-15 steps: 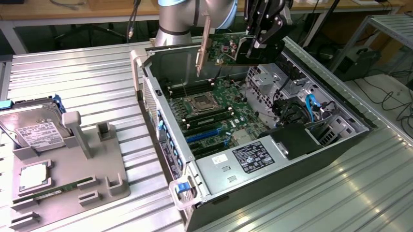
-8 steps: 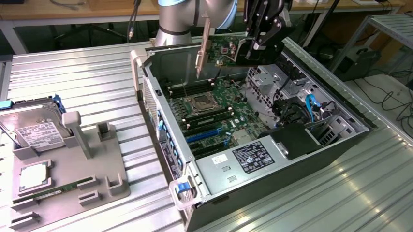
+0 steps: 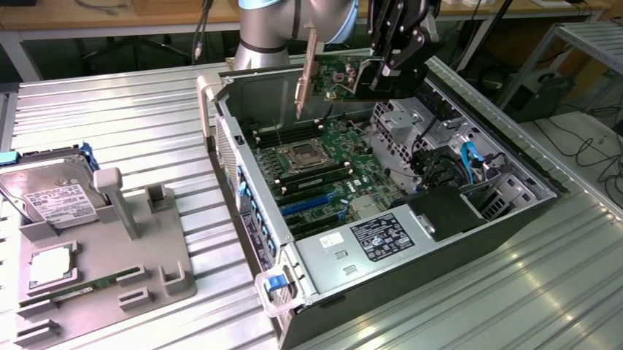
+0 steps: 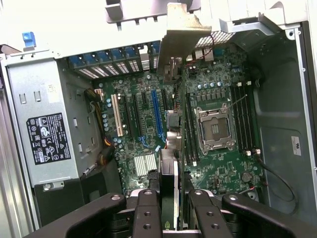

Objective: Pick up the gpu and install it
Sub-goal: 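Insert the gpu into the slot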

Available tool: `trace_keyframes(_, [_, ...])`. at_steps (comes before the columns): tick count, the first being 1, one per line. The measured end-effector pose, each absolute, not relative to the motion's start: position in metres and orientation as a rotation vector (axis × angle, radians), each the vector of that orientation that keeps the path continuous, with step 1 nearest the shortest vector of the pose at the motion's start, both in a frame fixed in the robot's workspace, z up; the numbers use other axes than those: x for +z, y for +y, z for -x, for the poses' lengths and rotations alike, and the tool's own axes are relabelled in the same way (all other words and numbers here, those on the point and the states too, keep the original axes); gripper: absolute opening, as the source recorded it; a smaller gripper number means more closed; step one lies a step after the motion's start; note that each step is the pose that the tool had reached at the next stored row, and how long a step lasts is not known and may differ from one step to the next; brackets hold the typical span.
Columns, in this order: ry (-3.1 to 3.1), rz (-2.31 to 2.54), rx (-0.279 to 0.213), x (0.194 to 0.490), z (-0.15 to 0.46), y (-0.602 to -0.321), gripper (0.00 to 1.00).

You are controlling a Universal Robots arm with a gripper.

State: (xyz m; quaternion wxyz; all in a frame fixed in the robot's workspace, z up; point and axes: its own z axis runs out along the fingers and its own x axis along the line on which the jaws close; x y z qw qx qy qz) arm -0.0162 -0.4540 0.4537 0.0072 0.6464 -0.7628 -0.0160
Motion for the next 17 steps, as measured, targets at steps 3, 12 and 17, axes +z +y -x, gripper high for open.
trace_keyframes(3, [-2.385,-2.022,-0.05,0.453,0.0162,-0.454,0.27])
trace_keyframes(12, [-2.385,-2.022,-0.05,0.4505,0.0161,-0.454,0.27])
trace_keyframes(17, [-2.385,-2.022,-0.05,0.449,0.0162,-0.454,0.27])
